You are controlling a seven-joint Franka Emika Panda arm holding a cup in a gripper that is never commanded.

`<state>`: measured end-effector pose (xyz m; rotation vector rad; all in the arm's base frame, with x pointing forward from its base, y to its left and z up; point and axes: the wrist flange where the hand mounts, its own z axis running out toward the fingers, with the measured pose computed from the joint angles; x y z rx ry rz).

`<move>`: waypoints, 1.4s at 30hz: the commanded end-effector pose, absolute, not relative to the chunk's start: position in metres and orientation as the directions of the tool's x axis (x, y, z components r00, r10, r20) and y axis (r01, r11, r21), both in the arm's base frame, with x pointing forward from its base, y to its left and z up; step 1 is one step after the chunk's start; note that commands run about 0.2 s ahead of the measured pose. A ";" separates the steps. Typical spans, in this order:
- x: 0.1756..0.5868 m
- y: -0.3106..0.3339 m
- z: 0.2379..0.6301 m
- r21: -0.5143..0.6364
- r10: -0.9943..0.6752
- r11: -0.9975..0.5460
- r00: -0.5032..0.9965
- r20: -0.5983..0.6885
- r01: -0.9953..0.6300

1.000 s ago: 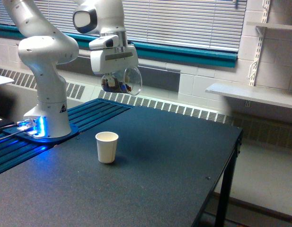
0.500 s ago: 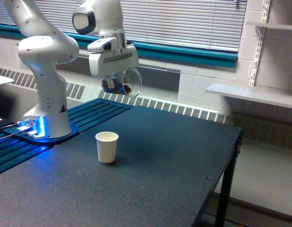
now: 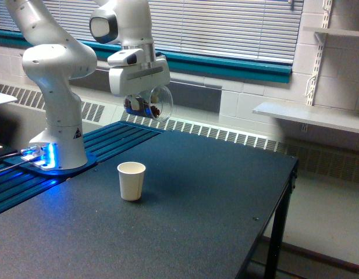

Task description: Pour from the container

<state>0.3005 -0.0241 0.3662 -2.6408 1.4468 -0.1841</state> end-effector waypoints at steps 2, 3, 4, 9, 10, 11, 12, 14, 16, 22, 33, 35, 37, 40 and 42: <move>0.291 -0.026 0.354 -0.137 -0.853 -0.520 0.522 0.026 -0.843; 0.291 -0.027 0.354 -0.137 -0.854 -0.518 0.519 0.024 -0.845; 0.291 -0.027 0.355 -0.139 -0.855 -0.516 0.518 0.022 -0.845; 0.290 -0.028 0.356 -0.139 -0.859 -0.509 0.512 0.020 -0.849; 0.289 -0.028 0.356 -0.139 -0.860 -0.507 0.510 0.021 -0.850; 0.289 -0.028 0.356 -0.139 -0.861 -0.506 0.508 0.022 -0.851; 0.289 -0.029 0.357 -0.140 -0.861 -0.505 0.507 0.021 -0.852; 0.289 -0.029 0.358 -0.143 -0.864 -0.501 0.503 0.018 -0.854; 0.288 -0.031 0.358 -0.141 -0.866 -0.497 0.500 0.018 -0.856; 0.286 -0.034 0.360 -0.147 -0.876 -0.479 0.483 0.007 -0.866; 0.284 -0.036 0.358 -0.140 -0.890 -0.449 0.456 -0.021 -0.882; 0.283 -0.036 0.357 -0.137 -0.892 -0.444 0.452 -0.027 -0.885; 0.283 -0.037 0.357 -0.135 -0.892 -0.444 0.451 -0.029 -0.886; 0.283 -0.037 0.356 -0.132 -0.893 -0.442 0.450 -0.033 -0.887; 0.283 -0.037 0.355 -0.134 -0.893 -0.441 0.449 -0.035 -0.887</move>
